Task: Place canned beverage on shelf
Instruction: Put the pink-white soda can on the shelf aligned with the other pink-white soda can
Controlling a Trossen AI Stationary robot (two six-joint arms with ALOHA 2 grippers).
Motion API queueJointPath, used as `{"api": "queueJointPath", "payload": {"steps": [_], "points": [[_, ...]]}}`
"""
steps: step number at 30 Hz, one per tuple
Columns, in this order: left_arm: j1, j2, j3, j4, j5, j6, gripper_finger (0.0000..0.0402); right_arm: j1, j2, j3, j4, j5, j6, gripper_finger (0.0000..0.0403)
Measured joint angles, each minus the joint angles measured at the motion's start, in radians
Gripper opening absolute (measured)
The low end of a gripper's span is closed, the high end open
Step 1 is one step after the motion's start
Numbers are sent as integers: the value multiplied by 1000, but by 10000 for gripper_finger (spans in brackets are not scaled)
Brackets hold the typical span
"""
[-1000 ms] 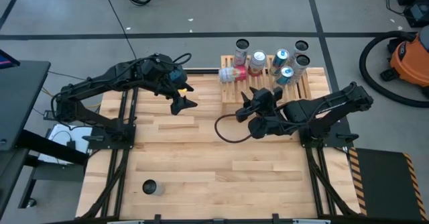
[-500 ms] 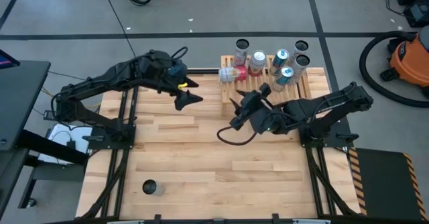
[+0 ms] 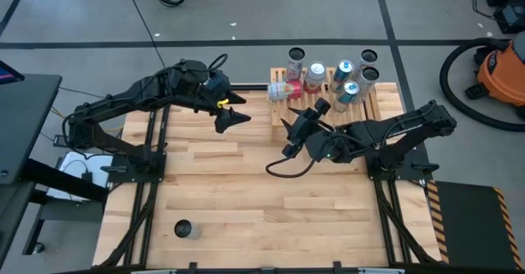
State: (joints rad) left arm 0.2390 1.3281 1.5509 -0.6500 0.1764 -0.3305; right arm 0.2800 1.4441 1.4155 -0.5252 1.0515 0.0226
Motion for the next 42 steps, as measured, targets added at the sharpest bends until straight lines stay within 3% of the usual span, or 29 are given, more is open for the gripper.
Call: {"api": "queueJointPath", "payload": {"steps": [13, 20, 30, 37, 42], "points": [[-2, 0, 0, 19, 0, 54, 369, 7, 0, 0, -68, 11, 29, 191], [0, 0, 0, 84, -1, 175, 369, 72, -23, 0, -74, 164, 3, 191], [0, 0, 0, 140, -1, 321, 369, 100, -72, 0, -88, 263, 2, 191], [17, 31, 1, 156, 2, 423, 369, 110, -96, 0, -143, 263, 35, 191], [14, 40, 0, 173, 3, 416, 369, 125, -98, 0, -190, 206, 80, 191]]}}
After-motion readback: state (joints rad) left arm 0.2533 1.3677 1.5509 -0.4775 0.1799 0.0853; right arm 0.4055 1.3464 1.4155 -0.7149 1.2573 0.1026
